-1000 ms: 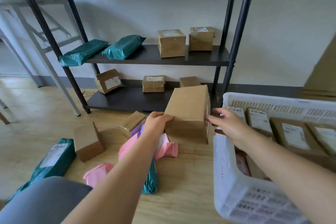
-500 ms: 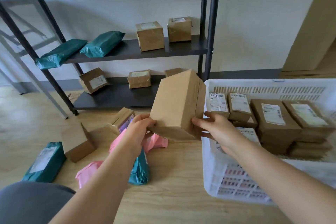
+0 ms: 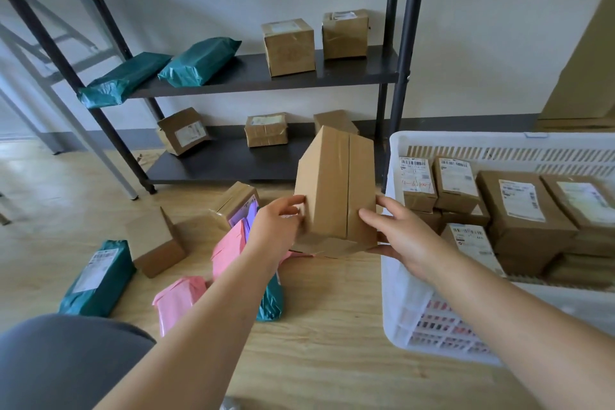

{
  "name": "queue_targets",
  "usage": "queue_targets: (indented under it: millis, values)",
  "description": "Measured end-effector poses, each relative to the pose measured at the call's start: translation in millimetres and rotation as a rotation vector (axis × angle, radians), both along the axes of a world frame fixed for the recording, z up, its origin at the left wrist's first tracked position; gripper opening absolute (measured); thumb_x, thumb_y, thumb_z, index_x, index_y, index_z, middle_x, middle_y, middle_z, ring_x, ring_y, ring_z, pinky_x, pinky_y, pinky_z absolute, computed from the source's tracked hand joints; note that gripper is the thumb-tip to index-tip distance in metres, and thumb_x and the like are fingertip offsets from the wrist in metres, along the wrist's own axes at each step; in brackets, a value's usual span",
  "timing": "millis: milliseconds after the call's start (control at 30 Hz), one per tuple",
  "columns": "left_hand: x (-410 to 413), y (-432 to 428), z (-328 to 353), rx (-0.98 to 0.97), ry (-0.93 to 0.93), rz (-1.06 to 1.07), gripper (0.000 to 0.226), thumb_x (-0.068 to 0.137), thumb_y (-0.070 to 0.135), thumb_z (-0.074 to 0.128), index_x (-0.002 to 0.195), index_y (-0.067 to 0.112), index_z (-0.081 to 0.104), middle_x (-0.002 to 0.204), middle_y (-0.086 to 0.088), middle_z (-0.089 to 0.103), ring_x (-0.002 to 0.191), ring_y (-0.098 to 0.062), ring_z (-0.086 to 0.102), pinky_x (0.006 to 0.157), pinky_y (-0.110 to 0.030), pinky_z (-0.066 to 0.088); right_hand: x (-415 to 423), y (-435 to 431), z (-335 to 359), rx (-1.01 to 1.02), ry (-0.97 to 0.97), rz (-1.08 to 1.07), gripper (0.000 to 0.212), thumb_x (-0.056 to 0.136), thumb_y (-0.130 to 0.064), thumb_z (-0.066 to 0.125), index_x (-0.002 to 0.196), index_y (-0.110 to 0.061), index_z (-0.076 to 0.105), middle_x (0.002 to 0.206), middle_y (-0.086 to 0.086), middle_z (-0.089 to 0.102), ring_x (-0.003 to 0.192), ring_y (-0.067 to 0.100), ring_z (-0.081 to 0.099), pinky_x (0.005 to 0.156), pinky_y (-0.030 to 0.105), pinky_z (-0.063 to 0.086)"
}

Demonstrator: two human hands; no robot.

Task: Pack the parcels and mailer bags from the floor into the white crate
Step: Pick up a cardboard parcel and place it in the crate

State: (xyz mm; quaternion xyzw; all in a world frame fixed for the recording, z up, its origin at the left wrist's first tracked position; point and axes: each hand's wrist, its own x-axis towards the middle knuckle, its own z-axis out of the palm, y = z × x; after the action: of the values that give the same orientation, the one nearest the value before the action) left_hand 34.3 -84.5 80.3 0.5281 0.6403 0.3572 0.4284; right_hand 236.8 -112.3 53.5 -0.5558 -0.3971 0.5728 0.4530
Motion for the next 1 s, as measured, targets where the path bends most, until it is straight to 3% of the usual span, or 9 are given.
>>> queue_targets:
  millis: [100,267,367,467,567,667,800,900,1000]
  values:
    - [2.8,1.2,3.1,-0.065,0.046,-0.005,0.027,0.099,0.032,0.046,0.119,0.024,0.062,0.101,-0.002,0.067,0.095,-0.022,0.064,0.088,-0.037,0.056,-4.2,0.2,-3.6,0.026,-0.174,0.010,0.043,0.086,-0.042,0.067,0.128,-0.036,0.056,0.107,-0.007,0.072,0.096,0.013,0.071,0.087,0.040,0.058]
    - [7.0,-6.0,4.7,-0.142,0.091,-0.028,0.048,0.088,0.061,0.052,0.120,0.026,0.055,0.093,0.007,0.058,0.090,-0.017,0.061,0.074,-0.032,0.054,-3.7,4.9,-0.9,0.020,-0.209,-0.002,0.047,0.087,-0.053,0.055,0.132,-0.038,0.053,0.126,-0.012,0.063,0.112,0.012,0.062,0.096,0.041,0.051]
    - [3.4,-4.4,2.9,-0.159,-0.006,-0.037,0.052,0.085,0.052,0.063,0.127,0.022,0.056,0.103,0.007,0.062,0.100,-0.015,0.061,0.067,-0.022,0.052,0.2,8.2,-4.6,0.033,-0.184,-0.012,0.033,0.098,-0.022,0.049,0.130,-0.025,0.058,0.114,-0.002,0.070,0.097,0.020,0.070,0.084,0.034,0.057]
    - [0.6,-1.1,1.5,-0.126,-0.084,-0.056,0.049,0.083,0.047,0.068,0.125,0.022,0.060,0.107,0.006,0.066,0.101,-0.015,0.063,0.079,-0.028,0.056,4.3,9.1,-6.5,0.030,-0.205,-0.078,0.032,0.094,-0.011,0.059,0.125,-0.012,0.060,0.104,0.007,0.071,0.092,0.024,0.070,0.079,0.031,0.058]
    - [-2.7,1.6,5.1,-0.120,-0.104,-0.050,0.044,0.082,0.046,0.069,0.118,0.021,0.065,0.104,0.003,0.068,0.098,-0.015,0.064,0.087,-0.035,0.057,9.7,11.1,-3.1,-0.023,-0.203,-0.095,0.057,0.082,-0.038,0.074,0.132,-0.017,0.055,0.121,0.004,0.064,0.104,0.020,0.065,0.095,0.037,0.053]
    - [-2.6,-2.2,16.7,-0.254,-0.408,-0.030,0.027,0.086,0.030,0.070,0.107,0.012,0.068,0.108,-0.010,0.065,0.091,-0.020,0.064,0.055,-0.027,0.058,13.7,12.2,3.2,-0.079,-0.180,-0.019,0.099,0.059,-0.074,0.074,0.138,-0.018,0.051,0.129,-0.001,0.061,0.113,0.018,0.061,0.102,0.038,0.048]
    - [-2.2,-0.7,16.0,-0.250,-0.480,-0.017,0.013,0.088,0.024,0.067,0.097,0.015,0.068,0.107,-0.012,0.065,0.090,-0.021,0.064,0.058,-0.030,0.058,11.9,9.8,8.1,-0.045,-0.118,-0.004,0.061,0.071,-0.062,0.071,0.113,-0.017,0.068,0.105,-0.004,0.072,0.099,0.014,0.067,0.097,0.035,0.052]
    - [-2.2,5.2,12.5,-0.155,-0.352,0.030,0.032,0.084,0.030,0.072,0.114,0.023,0.067,0.113,-0.006,0.066,0.099,-0.019,0.064,0.078,-0.032,0.058,12.5,6.6,5.6,0.015,-0.130,-0.090,0.036,0.076,-0.052,0.074,0.099,-0.029,0.060,0.097,-0.009,0.067,0.098,0.014,0.066,0.095,0.036,0.052]
    - [-0.8,8.7,15.3,-0.047,-0.279,0.051,0.035,0.087,0.022,0.069,0.121,0.028,0.062,0.102,0.000,0.069,0.092,-0.016,0.067,0.072,-0.027,0.057,15.4,4.0,8.9,0.065,-0.118,-0.155,0.030,0.078,-0.039,0.077,0.096,-0.030,0.055,0.093,-0.011,0.063,0.094,0.011,0.064,0.086,0.030,0.052]
